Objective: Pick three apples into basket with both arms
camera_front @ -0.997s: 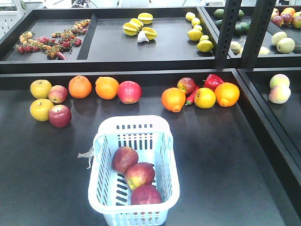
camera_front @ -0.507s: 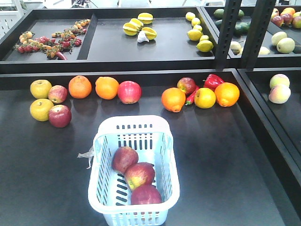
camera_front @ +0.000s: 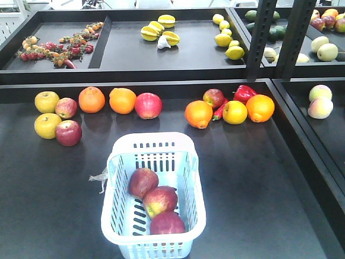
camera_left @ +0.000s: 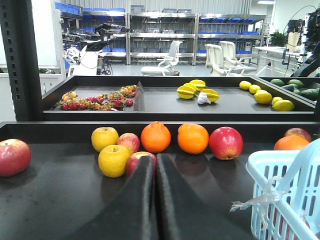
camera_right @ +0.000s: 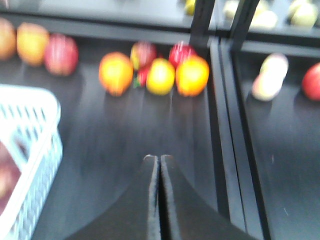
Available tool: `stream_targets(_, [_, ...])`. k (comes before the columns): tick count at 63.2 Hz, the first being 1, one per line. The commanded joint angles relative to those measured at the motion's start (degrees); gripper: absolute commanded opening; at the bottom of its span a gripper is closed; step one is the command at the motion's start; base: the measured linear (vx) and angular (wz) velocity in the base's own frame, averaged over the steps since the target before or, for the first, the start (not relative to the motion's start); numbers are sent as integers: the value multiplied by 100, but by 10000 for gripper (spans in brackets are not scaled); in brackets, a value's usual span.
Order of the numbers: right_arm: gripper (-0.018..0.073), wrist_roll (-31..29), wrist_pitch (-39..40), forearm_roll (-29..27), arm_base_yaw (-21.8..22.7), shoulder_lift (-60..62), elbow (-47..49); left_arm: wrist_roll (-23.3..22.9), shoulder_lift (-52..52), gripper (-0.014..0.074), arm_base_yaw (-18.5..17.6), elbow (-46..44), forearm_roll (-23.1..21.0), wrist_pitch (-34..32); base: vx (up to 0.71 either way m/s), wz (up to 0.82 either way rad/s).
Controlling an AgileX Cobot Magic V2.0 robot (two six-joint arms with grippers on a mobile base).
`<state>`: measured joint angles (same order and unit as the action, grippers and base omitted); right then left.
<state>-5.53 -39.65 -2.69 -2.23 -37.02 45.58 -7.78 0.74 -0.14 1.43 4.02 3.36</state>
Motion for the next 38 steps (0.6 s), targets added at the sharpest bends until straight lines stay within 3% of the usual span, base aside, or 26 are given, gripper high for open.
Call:
stream_targets(1, [-9,245,1186,176,44,420,-466,-50,85,-6,9,128,-58,-434,0,0])
stream_targets(12, [-9,440,2111,269,44,1426,-1725,-50,85,-6,9,128,-58,-434,0,0])
stream_targets(25, [-9,553,2577,366,44,2665,-2886,-50,85,-6,9,128,-58,-434,0,0])
stream_targets(38, [-9,1431,2872,963,44,3564,-3733,-50,85,-6,9,128,-58,-434,0,0])
